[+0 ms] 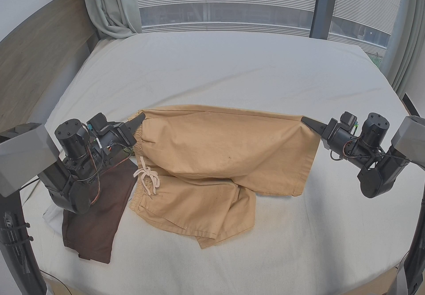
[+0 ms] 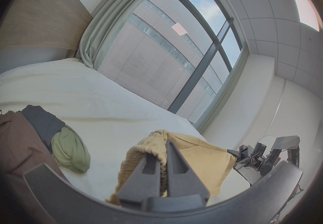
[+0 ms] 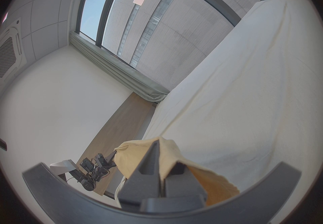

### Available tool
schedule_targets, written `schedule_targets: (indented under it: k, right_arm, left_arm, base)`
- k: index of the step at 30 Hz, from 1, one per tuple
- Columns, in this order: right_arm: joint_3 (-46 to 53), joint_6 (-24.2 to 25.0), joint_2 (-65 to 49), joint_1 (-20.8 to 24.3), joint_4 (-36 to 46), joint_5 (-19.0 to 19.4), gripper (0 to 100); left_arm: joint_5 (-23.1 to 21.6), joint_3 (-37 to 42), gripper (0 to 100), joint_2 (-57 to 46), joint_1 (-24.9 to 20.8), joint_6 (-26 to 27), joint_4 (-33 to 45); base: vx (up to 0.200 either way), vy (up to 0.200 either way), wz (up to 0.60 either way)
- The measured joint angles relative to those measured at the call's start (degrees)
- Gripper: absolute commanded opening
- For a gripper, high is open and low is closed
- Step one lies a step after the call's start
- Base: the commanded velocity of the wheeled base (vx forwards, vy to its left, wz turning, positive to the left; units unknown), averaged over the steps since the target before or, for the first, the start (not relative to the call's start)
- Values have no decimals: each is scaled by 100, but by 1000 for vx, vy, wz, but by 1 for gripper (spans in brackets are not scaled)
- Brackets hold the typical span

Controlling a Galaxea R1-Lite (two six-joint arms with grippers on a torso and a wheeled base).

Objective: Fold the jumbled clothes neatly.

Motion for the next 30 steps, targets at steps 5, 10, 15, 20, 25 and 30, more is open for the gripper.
schedule_targets:
  k: [5, 10, 15, 20, 25, 30]
  right_arm:
    - [-304, 5, 187, -6, 22, -2, 0]
    - [-569, 9, 394, -11, 33, -5, 0]
    - [-905, 9, 639, 6, 108, -9, 0]
    - [-1278, 9, 885, 0, 279, -22, 0]
    - [-1534, 5, 1091, -33, 315, -35, 0]
    - [-1687, -16, 1221, -107, 315, -38, 0]
  left_arm:
    - [57, -418, 0, 266, -11, -84, 2]
    - [118, -837, 0, 577, -11, -169, 6]
    - [235, -1314, 0, 919, -9, -205, 17]
    - [279, -1585, 0, 1191, 22, -229, 24]
    - [285, -1764, 0, 1398, 50, -240, 35]
    - [285, -1908, 0, 1506, 48, -336, 77]
  base:
    - [0, 0, 0]
    - [0, 0, 0]
    - [0, 0, 0]
    - [0, 0, 0]
    - [0, 0, 0]
    - [0, 0, 0]
